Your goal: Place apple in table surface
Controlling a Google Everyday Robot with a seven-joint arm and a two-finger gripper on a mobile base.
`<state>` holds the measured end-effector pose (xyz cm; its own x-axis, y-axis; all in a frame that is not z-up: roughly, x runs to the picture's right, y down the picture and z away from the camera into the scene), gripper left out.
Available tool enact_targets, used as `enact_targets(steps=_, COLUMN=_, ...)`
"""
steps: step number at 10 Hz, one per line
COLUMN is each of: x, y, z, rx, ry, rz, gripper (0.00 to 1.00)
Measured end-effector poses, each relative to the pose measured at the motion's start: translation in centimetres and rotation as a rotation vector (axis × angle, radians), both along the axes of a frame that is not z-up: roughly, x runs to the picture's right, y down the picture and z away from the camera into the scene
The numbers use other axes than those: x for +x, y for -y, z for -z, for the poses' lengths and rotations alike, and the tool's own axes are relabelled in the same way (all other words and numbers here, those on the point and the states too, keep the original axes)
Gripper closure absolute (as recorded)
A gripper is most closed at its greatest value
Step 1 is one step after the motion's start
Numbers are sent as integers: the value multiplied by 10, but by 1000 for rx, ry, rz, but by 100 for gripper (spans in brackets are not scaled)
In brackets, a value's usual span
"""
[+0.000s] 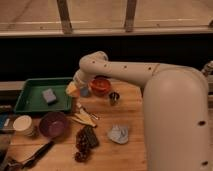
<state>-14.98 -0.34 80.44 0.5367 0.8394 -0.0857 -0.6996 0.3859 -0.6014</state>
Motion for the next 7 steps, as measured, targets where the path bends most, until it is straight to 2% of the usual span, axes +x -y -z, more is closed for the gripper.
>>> enact_targets(steps=1, x=21, y=-3, z=4, rx=-3, ry=-26, rz=-31, gripper=100)
enact_targets(steps=6, x=19, y=-6, z=3, rx=-10, ry=-33, rz=-27, gripper=100)
enact_targets(steps=7, x=22, y=-8, z=-3, rx=-21, ry=-74, rz=-28, gripper=100)
